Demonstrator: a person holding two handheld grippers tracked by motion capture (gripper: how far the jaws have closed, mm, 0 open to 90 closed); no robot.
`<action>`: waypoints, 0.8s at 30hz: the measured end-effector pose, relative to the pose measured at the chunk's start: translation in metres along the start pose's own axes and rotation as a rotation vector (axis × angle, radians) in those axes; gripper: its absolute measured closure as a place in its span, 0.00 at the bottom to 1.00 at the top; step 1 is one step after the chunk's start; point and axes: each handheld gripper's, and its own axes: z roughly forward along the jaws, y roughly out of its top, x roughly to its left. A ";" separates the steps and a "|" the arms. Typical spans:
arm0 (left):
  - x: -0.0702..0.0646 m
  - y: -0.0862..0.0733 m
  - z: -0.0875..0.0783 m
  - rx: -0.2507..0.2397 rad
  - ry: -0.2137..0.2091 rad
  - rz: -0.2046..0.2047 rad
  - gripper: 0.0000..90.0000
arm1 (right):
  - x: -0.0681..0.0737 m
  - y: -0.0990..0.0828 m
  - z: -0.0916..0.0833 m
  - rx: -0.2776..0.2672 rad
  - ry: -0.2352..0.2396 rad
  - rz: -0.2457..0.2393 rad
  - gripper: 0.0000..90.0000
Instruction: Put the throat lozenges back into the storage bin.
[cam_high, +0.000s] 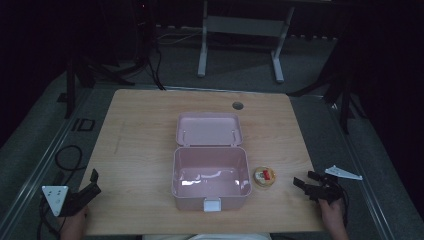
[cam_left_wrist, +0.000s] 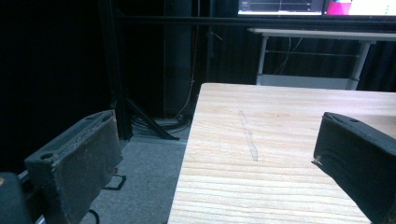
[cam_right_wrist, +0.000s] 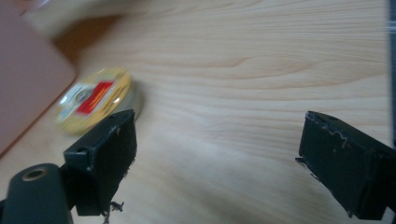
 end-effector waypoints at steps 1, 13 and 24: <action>0.000 0.000 0.000 0.001 0.000 0.000 0.01 | 0.002 0.003 -0.001 0.038 0.041 -0.052 0.12; 0.000 0.000 0.000 0.002 -0.003 0.002 0.01 | 0.024 0.027 0.002 0.477 0.237 -0.330 0.12; 0.000 0.000 0.000 -0.001 -0.008 -0.002 0.01 | 0.064 0.060 -0.005 0.801 0.159 -0.594 0.12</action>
